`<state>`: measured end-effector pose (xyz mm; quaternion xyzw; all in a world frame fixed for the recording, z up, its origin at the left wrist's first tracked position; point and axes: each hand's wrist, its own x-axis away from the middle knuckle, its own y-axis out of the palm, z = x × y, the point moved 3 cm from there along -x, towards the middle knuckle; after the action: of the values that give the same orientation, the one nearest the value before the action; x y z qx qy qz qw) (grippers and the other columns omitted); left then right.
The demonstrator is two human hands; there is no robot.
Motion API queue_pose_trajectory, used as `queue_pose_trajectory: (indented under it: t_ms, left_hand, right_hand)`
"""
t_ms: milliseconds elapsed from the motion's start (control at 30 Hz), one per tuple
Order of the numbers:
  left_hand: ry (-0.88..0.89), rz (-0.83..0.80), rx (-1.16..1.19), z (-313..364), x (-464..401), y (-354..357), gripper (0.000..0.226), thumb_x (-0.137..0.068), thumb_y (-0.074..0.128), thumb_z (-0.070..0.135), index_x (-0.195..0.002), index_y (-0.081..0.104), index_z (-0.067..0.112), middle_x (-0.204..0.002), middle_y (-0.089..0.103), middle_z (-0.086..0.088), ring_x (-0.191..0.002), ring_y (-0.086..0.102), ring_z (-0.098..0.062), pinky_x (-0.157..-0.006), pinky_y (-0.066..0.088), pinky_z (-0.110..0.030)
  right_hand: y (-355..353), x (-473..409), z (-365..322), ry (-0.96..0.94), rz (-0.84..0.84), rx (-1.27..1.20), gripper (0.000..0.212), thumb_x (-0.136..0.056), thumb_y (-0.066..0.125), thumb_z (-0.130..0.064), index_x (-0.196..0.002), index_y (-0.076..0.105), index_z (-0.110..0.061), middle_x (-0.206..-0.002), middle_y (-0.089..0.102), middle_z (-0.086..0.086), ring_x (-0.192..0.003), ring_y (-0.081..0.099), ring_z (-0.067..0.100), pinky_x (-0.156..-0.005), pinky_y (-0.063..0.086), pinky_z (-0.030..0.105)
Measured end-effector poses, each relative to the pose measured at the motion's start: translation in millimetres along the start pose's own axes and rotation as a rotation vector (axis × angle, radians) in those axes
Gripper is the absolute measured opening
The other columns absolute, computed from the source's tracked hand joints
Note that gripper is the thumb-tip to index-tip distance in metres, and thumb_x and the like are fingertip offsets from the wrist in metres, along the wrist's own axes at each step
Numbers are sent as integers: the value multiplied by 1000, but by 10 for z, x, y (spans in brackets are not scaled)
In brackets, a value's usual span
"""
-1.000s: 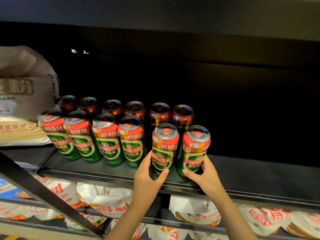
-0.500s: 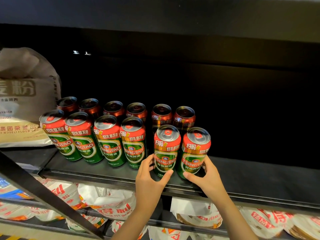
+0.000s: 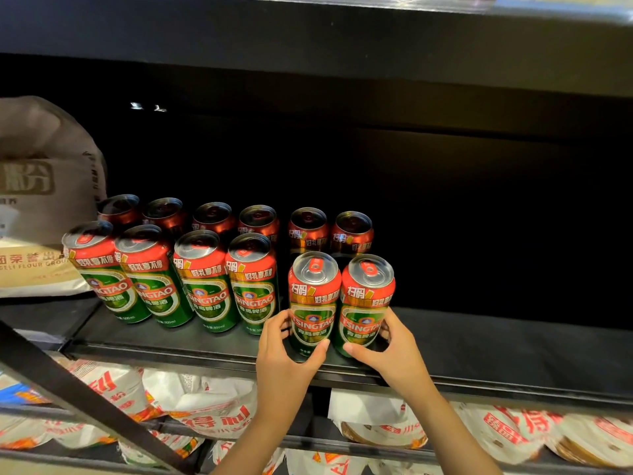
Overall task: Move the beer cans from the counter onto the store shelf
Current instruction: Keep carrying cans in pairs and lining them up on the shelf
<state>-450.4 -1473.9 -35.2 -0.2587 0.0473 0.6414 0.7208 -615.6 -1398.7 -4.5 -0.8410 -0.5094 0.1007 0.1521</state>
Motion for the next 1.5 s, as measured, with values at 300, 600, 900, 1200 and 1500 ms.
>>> queue_pose_trajectory:
  t_ms: [300,600,900,1200,1500]
  left_hand:
    - [97,66,-26,20,-3,-43,63,-71,74,39,-126,48,18,-117,47,11,-108,52,-10,-90,47,-16]
    - [2,120,77,60,23,-49,61,-69,75,33,-122,51,16,-110,48,4,-108,49,3,-92,46,-14]
    - [-30,161,110,48,24,-35,57,-71,74,31,-123,52,18,-111,46,3,-110,49,-2,-94,49,-28]
    - [-123,198,163,54,-1,-27,52,-69,79,30,-112,50,22,-105,49,9,-105,52,-1,-92,50,-25]
    - [-89,223,121,58,-42,44,45,-73,79,22,-108,51,26,-105,46,14,-102,51,-1,-89,46,-23]
  right_hand:
    - [162,36,2,29,26,-29,63,-76,77,-22,-123,37,-35,-111,47,-34,-99,47,-18,-72,37,-5]
    - [218,29,19,29,60,-56,57,-76,77,-22,-120,42,-33,-114,52,-26,-99,49,-21,-74,39,-3]
    - [312,24,23,-35,176,1,57,-75,78,-23,-123,49,-29,-116,54,-15,-104,51,-14,-77,38,-3]
    - [355,43,44,18,223,-21,73,-72,80,-24,-135,42,-25,-121,53,-17,-107,51,-5,-81,38,0]
    - [428,1,102,24,207,99,69,-79,70,-39,-139,36,-30,-129,55,-14,-117,52,3,-97,47,29]
